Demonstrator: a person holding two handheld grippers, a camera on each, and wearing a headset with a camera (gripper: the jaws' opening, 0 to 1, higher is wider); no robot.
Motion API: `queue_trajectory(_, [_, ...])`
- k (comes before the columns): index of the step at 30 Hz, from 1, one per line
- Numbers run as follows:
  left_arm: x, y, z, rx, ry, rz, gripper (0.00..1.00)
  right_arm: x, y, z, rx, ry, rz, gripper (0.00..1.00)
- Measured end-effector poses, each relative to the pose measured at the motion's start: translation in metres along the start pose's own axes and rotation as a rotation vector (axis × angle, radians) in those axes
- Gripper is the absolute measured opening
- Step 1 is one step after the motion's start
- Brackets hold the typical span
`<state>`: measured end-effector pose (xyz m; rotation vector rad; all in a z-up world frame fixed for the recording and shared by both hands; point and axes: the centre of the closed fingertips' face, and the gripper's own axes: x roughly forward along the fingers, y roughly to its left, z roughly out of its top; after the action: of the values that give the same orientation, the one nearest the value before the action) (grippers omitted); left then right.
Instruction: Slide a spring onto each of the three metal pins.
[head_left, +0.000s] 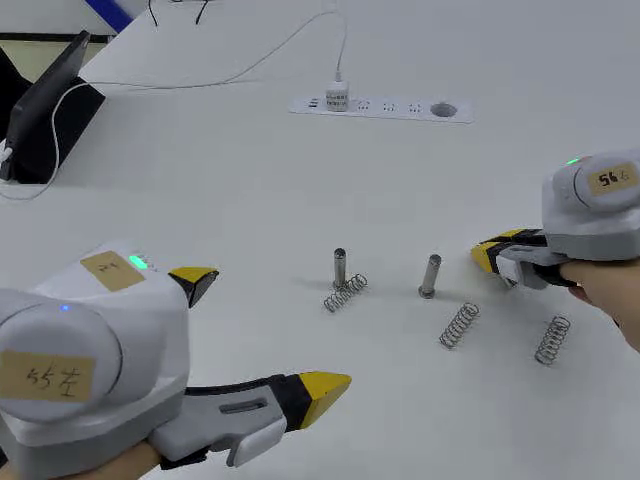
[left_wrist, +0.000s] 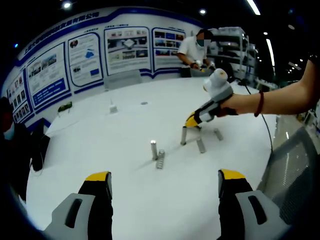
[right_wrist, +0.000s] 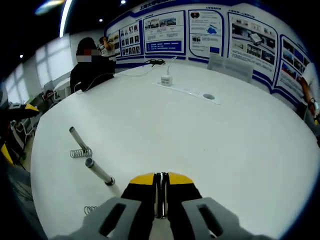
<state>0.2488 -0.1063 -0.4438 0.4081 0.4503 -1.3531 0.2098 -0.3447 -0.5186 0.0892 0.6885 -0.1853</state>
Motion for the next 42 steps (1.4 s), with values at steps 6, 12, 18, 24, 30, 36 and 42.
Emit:
queue_trajectory(6, [-0.002,-0.002,0.007,0.004,-0.018,0.001,0.88,-0.014,-0.002,0.005,0.032,-0.019,-0.014,0.09])
queue_trajectory(12, [-0.003,-0.005,0.012,0.020,-0.029,-0.006,0.88,-0.026,-0.001,0.005,0.033,-0.017,-0.024,0.09])
queue_trajectory(18, [-0.005,-0.008,0.014,0.023,-0.037,-0.014,0.88,-0.036,0.003,0.003,0.035,-0.015,-0.027,0.09])
queue_trajectory(24, [-0.007,-0.013,0.016,0.031,-0.048,-0.029,0.87,-0.044,0.009,-0.001,0.031,-0.022,-0.031,0.09])
queue_trajectory(30, [-0.009,-0.014,0.014,0.037,-0.046,-0.031,0.85,-0.051,0.013,-0.006,-0.005,-0.014,-0.038,0.09])
queue_trajectory(36, [-0.010,-0.015,0.016,0.035,-0.054,-0.032,0.84,-0.056,0.015,-0.010,-0.065,0.003,-0.049,0.09])
queue_trajectory(42, [-0.011,-0.017,0.018,0.034,-0.065,-0.035,0.83,-0.056,0.012,-0.012,-0.065,0.003,-0.064,0.09])
